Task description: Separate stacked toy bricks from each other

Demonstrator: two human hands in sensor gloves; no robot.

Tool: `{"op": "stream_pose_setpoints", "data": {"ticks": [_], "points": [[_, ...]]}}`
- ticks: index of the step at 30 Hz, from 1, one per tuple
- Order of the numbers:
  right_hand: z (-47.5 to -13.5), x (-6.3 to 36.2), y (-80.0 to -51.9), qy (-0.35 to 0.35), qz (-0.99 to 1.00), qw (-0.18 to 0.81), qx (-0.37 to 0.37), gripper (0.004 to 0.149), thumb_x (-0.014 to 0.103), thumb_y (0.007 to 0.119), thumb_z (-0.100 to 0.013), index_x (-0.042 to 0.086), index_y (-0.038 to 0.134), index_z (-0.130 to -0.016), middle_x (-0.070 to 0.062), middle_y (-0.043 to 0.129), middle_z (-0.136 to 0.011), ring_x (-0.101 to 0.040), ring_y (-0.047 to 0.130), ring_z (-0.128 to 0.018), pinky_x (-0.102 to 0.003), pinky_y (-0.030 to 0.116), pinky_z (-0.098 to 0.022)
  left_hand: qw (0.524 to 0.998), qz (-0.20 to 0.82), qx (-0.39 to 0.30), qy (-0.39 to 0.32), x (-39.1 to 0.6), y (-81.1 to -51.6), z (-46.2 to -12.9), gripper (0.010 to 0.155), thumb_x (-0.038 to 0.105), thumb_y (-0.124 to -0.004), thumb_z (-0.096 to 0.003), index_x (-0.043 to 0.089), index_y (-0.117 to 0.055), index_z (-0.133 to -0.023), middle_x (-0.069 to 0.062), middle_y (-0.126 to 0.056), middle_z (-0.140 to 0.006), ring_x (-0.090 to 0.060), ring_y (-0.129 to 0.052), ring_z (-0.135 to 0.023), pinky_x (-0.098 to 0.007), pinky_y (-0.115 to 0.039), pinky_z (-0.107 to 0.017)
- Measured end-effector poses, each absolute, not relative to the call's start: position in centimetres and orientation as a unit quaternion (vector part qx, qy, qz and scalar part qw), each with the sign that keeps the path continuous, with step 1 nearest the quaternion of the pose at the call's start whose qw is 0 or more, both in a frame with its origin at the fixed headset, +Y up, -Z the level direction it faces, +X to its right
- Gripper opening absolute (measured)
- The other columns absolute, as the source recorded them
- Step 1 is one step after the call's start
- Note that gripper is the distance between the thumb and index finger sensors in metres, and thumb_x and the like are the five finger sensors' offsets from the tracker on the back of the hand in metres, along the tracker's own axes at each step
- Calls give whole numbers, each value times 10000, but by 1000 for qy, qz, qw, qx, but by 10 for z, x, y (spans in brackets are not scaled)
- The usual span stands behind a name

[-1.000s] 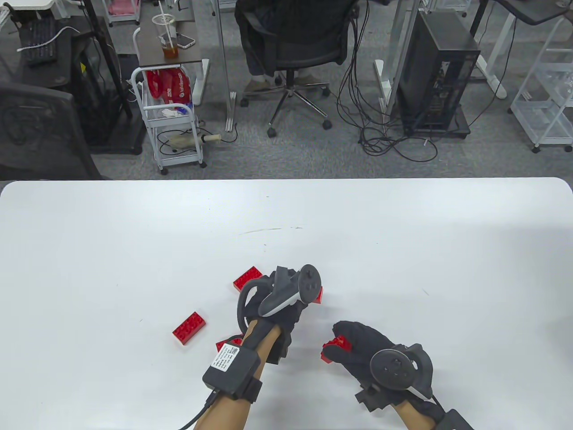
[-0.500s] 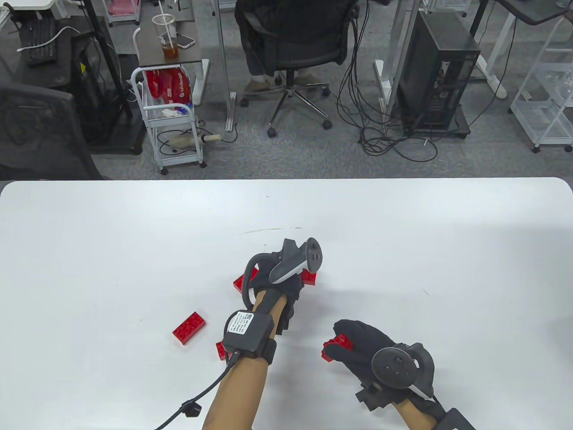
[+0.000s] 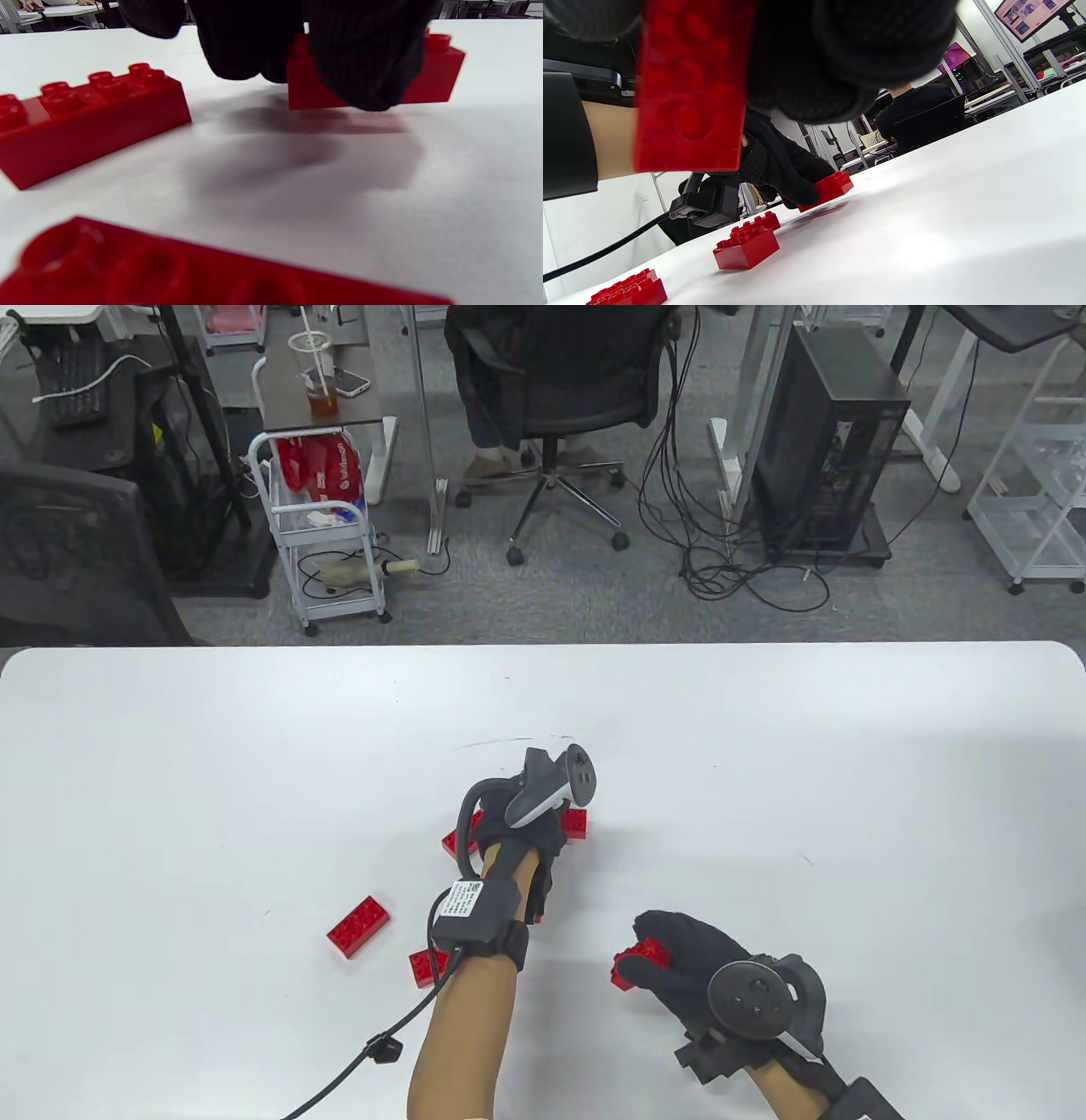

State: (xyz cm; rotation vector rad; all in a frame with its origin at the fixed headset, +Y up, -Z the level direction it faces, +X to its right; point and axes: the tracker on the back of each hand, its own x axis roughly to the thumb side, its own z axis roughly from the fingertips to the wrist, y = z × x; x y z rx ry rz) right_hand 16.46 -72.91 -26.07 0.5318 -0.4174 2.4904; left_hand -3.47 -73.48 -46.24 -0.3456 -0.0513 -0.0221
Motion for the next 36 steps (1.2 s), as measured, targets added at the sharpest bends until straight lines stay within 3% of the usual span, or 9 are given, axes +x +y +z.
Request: {"op": "stream_pose_setpoints", "data": {"ticks": [11, 18, 29, 36], "points": [[-262, 165, -730, -148, 929, 277, 199, 692, 708, 622, -425, 193, 792, -856, -33, 931, -665, -193, 1014, -431, -274, 938, -245, 979, -53, -192, -33, -30, -741, -464, 656, 472, -859, -412, 454, -675, -1041, 26, -713, -1132, -259, -795, -990, -536, -607, -785], [-262, 166, -730, -151, 928, 277, 198, 690, 707, 622, -426, 195, 790, -859, -34, 930, -669, -195, 1013, -437, -277, 937, -249, 982, -54, -178, -36, -33, -724, -458, 793, 475, -868, -402, 439, -525, -1117, 6, -653, -1175, -285, -733, -1044, -548, -580, -796], [-262, 164, -730, -148, 929, 270, 205, 689, 703, 627, -423, 205, 781, -872, -31, 927, -692, -197, 1015, -464, -289, 927, -271, 990, -12, -63, -127, -28, -648, -380, 791, 505, -843, -403, 424, -530, -1125, -2, -648, -1181, -292, -734, -1044, -547, -588, -791], [-261, 165, -728, -145, 927, 274, 212, 690, 700, 631, -422, 204, 780, -878, -34, 929, -697, -199, 1019, -465, -292, 925, -274, 981, -12, -6, -195, -28, -640, -311, 779, 509, -836, -406, 424, -541, -1122, -2, -661, -1176, -287, -747, -1038, -542, -600, -788]]}}
